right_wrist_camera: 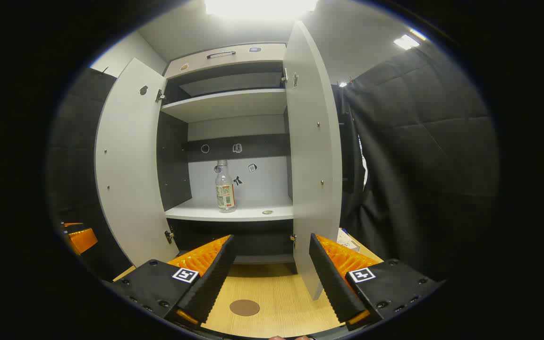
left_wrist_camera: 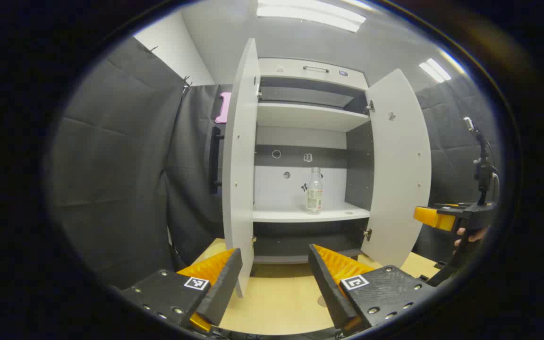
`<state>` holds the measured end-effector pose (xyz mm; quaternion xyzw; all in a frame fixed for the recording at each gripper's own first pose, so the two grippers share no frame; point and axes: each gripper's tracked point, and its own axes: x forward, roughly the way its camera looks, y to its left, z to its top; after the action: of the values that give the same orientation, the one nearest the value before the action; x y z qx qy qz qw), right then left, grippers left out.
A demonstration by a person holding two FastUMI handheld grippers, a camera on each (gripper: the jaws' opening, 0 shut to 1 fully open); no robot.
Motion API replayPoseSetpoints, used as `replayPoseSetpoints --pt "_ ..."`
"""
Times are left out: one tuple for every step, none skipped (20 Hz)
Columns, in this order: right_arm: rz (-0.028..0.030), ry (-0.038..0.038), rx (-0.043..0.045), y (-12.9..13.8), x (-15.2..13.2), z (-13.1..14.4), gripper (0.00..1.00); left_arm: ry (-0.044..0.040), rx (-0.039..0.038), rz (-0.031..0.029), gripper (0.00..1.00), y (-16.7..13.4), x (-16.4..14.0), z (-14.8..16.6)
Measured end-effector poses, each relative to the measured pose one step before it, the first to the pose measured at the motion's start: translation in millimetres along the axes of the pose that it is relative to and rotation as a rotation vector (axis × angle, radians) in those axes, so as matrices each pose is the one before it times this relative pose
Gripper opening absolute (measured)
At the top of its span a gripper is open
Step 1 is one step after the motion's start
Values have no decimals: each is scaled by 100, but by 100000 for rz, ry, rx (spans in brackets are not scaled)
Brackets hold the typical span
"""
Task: Grasp the bottle in the cabinet with the left hand and place it on the coaster, then close the right door with the right hand and the left door with the left hand.
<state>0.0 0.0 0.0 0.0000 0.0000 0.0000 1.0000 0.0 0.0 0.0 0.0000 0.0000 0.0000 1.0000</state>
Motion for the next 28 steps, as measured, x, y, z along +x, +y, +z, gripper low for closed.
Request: replayPoseSetpoints --pt "-202 -469 746 12 -2 57 99 -202 -216 60 90 51 -95 -19" --pt "30 -162 354 108 0 48 99 -395 -55 147 86 29 -72 144" --pt "-53 -15 -119 55 71 -141 99 -452 235 200 90 14 -109 115" --pt "-4 66 -222 -96 56 -57 96 -445 484 288 90 4 -72 87" --pt "-57 87 -7 -128 11 -144 99 -415 571 142 90 -55 -30 92" --pt "-217 86 229 -78 14 -31 99 -268 476 64 86 -32 -44 114" --pt "-590 -88 458 -235 2 -5 99 -231 328 -144 90 -22 25 78" --pt "-729 -251 689 -316 -65 89 99 -23 121 -387 90 -40 40 -54" --pt "-878 -359 662 -306 -71 -23 99 -168 123 -513 90 -55 113 46" --pt "-1077 -373 486 -408 -57 63 99 -40 152 -506 90 -63 30 37" --pt "-1069 -244 330 -420 0 -91 99 -114 100 -813 90 -103 10 -46" --pt "-1217 -362 160 -518 40 129 99 -482 77 -1143 90 -109 63 -33" --pt "-1602 -1142 74 -581 -32 164 99 -715 103 -1074 90 -157 192 0" --pt "-2177 -1116 139 -753 93 286 99 -429 84 -1157 91 -247 447 -276" --pt "-2405 -328 569 -843 14 6 99 -101 -274 -1416 86 -383 504 -161" --pt "-2112 -458 982 -728 -25 224 99 163 -706 -1700 85 -865 1056 -39" --pt "-2329 -905 709 -739 -24 196 99 282 -926 -1390 86 -813 1207 288" --pt "-2422 -960 275 -799 76 144 99 420 -1901 -1096 85 -723 1381 632" --pt "-2544 40 -103 -667 90 -244 99 -536 -2851 -2076 91 -523 1168 330" --pt "-2097 913 -3 -552 41 -377 99 -659 -2262 -2042 80 -747 1032 435" --pt "-1821 377 226 -404 -48 -203 99 -226 -998 -1390 91 -343 1260 195" --pt "-2012 -499 287 -429 -21 105 99 -59 209 -855 85 -203 1040 146" --pt "-1670 -590 -23 -346 158 53 99 466 645 -1036 85 -129 1381 6" --pt "-1517 33 -793 -284 223 36 99 738 587 -893 90 -106 1179 1" --pt "-1084 1363 -1183 -370 233 -266 99 656 455 -581 90 161 1370 92" --pt "-633 1559 -1091 -268 194 -75 96 13 23 -823 90 83 1273 335" --pt "-1130 15 -745 -471 265 348 99 -226 -193 -850 86 95 1396 434" --pt "-1108 -1227 -448 -612 227 584 99 -57 -52 -482 90 206 1591 335"
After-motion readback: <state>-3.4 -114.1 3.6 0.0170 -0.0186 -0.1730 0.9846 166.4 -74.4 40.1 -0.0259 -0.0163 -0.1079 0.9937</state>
